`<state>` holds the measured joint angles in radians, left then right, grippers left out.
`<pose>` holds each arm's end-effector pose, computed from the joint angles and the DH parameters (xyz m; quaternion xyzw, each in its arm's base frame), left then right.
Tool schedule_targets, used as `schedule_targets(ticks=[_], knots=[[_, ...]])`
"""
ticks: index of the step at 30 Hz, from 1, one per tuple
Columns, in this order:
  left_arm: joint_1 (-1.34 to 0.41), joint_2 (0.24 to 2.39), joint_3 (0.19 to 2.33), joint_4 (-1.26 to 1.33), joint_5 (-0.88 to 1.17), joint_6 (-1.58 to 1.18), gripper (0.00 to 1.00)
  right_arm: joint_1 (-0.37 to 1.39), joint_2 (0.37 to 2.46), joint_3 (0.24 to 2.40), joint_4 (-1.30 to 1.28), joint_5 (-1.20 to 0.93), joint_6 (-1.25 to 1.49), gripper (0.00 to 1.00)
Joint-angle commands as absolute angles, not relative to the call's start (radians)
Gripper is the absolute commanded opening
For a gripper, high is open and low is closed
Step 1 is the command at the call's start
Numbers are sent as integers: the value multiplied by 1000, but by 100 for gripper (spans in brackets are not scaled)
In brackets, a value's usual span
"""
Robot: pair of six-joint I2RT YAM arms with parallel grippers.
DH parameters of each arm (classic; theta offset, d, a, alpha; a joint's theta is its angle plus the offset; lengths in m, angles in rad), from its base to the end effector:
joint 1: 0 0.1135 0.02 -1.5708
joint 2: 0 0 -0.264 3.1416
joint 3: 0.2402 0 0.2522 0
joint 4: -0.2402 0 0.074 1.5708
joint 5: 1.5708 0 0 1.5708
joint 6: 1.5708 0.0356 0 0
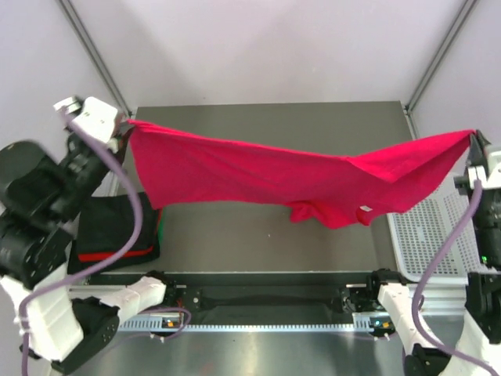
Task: Fold and stack the t-shirts
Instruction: Flatten the tshirt out
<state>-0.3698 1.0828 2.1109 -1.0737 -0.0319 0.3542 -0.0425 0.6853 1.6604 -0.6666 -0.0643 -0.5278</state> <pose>0.0758 -0.0282 0.5824 0.2457 0.6800 0.0061 0.6908 0.0078 0.0020 0.5503 -0.1669 0.5663 -0.2088 0.7797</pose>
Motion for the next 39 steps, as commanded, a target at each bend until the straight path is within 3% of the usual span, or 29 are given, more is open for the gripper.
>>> schedule_targets(ticks=[1,10,17,20,28,32,39], knots=[[-350,1033,2166,-1038,-5,356,0,-52,634,1747,-659,-32,-554,0],[-322,977,2284,-1042,-14,389,0,-46,623,2015,-678,28,-613,0],[-325,1066,2261,-993,-163,520,0,-8,758,1993,-468,49,-701,0],[-325,1063,2088,-918,-173,545,0,-8,824,1898,-381,15,-729,0],[-322,1132,1532,-614,-202,601,0,21,902,1366,-134,-46,-813,0],[-292,1238,1396,-482,-193,629,0,18,1026,1177,-46,-55,-850,0],[-190,1562,1414,-354,-132,621,0,14,1383,1256,37,-23,-842,0]])
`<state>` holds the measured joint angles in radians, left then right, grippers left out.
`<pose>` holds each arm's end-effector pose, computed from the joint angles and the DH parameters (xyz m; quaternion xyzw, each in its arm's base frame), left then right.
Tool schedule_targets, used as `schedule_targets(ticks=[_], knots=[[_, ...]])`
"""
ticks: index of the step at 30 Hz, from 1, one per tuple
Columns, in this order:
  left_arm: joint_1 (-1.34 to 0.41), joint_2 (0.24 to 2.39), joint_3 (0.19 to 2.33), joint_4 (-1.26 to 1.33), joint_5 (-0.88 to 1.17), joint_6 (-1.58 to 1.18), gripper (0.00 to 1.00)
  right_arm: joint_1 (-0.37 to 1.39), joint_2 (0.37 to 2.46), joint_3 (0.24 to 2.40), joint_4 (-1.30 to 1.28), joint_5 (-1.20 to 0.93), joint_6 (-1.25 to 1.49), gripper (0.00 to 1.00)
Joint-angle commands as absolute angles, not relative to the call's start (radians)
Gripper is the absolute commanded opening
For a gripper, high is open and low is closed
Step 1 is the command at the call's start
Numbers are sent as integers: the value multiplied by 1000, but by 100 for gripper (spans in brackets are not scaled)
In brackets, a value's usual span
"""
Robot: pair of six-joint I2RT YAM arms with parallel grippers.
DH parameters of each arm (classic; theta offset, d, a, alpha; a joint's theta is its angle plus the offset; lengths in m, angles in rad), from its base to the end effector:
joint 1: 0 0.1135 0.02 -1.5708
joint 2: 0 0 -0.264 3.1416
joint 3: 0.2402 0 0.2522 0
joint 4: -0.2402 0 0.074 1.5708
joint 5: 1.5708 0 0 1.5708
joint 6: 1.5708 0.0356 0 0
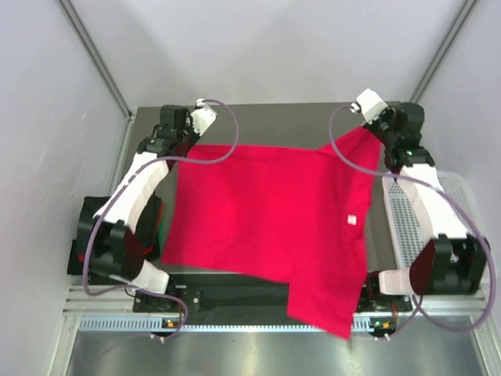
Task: Fold and stack the t-shirts
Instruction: Flatten the tshirt out
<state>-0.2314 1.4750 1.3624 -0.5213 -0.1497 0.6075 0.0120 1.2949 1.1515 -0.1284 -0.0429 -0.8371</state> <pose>0.3252 -0.0712 0.3437 0.3315 0.8264 0.1497 0.4298 0.3046 0.0052 0.3625 -0.3398 0.7202 -0.2268 0.5608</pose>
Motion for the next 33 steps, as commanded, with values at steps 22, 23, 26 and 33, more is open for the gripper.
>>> schedule_targets(ticks=[22,23,26,33], knots=[[-94,2088,1807,-302,-209,492,0,81,2109,1925,-97,109,-658,0],[-92,2091,1810,-301,-210,495,0,83,2124,1946,-101,110,-658,0],[-87,2102,1825,-299,-221,506,0,89,2177,2014,-89,133,-654,0],[-87,2152,1890,-281,-196,503,0,98,2243,2108,-26,182,-643,0]])
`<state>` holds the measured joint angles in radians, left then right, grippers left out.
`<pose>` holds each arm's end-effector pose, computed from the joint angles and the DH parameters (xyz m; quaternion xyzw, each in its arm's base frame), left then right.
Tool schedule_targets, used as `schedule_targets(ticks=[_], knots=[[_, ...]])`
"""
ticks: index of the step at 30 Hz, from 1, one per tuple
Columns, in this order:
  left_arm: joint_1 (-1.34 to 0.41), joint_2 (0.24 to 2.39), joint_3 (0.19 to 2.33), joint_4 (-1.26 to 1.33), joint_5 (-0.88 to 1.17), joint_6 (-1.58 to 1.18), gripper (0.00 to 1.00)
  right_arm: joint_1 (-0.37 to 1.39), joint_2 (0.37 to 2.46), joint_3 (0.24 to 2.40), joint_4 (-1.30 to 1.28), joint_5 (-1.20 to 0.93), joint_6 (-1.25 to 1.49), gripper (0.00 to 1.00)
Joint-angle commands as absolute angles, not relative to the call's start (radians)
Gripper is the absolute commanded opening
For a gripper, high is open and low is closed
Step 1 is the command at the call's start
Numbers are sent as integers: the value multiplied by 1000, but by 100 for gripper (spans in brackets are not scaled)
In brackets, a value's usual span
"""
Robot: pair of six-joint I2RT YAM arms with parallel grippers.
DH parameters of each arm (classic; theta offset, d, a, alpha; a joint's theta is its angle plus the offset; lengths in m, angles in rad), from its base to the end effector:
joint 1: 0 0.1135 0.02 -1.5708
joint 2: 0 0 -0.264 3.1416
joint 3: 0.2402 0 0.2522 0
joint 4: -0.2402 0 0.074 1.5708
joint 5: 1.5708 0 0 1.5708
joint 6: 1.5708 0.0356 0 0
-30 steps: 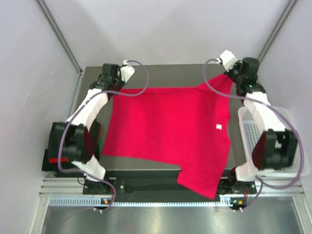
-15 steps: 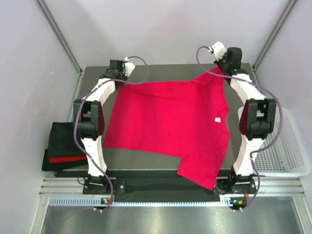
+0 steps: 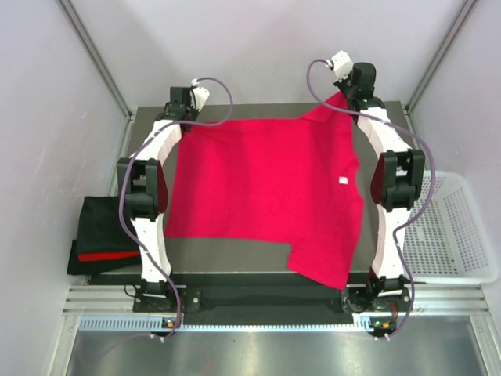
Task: Fold and stack the t-shirts
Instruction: Flatten the tshirt out, then fold the tshirt
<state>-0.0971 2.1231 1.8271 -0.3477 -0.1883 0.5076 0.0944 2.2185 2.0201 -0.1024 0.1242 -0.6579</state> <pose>0.4958 -0.0416 0.2588 0.2250 0.8626 0.1730 0.4187 0.5337 0.0461 0.3022 -0.2609 0.7609 -0.2126 0.5548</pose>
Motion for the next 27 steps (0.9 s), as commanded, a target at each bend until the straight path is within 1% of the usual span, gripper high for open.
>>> schedule_targets(ticks=[1,5,10,14,19,22,27], knots=[[-87,2164,1905,-281,-195,500,0,98,2252,2121,-25,190,-647,0],[-87,2218,1979,-279,-190,480,0,97,2263,2134,-8,204,-667,0],[-89,2260,2037,-278,-176,440,0,87,2230,2088,-20,212,-660,0],[-92,2252,2034,-287,-158,407,0,71,2143,1984,-32,203,-649,0],[-95,2220,2010,-316,-115,373,0,64,2027,1870,-109,167,-643,0],[-103,2183,1974,-334,-98,364,0,64,1927,1723,-127,149,-632,0],[-103,2116,1892,-350,-78,351,0,64,1769,1571,-137,138,-617,0]])
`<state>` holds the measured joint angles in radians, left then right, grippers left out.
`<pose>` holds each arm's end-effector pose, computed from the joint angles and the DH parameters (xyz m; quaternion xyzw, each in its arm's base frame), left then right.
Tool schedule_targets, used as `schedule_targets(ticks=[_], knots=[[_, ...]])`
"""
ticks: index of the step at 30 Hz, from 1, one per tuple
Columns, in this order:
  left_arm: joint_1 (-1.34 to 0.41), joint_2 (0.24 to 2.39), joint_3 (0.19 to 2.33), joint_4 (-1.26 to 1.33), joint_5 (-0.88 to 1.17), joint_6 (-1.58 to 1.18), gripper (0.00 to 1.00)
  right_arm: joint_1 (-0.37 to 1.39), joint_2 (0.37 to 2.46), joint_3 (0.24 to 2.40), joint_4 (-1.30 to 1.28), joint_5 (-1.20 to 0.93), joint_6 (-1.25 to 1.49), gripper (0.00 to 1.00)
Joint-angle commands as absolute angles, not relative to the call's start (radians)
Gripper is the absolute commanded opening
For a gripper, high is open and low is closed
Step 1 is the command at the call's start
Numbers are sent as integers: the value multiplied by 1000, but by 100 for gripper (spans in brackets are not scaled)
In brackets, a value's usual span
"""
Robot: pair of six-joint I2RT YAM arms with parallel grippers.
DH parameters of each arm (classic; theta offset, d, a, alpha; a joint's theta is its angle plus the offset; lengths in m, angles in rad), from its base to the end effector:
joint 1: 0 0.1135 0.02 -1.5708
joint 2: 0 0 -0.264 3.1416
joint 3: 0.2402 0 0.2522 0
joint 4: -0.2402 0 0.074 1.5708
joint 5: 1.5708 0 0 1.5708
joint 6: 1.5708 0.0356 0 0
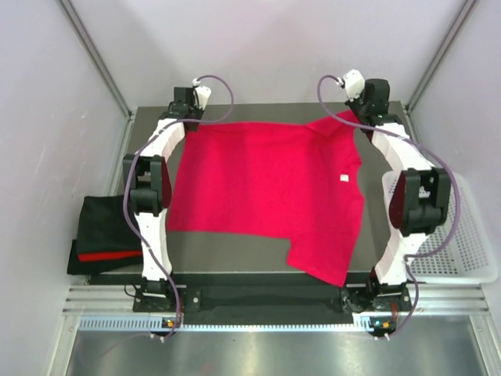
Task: Fold and stack the t-shirts
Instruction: Fold the tshirt
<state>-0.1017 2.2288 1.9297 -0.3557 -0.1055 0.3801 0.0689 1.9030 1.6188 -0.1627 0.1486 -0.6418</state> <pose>0.5177 -0.0491 0.2409 0.1911 0.8754 0.1081 0.4307 0.4558 0.0262 0.3048 -0.2565 0.8049 -0.2104 0.4920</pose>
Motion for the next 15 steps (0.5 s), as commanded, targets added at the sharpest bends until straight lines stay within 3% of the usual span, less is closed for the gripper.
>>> schedule_targets(ticks=[1,15], knots=[[-103,2103,1876,-351,-77,353,0,64,1747,1548,-140,132,-612,0],[-101,1896,1631,-281,-106,377,0,69,1500,1235,-193,98,-537,0]])
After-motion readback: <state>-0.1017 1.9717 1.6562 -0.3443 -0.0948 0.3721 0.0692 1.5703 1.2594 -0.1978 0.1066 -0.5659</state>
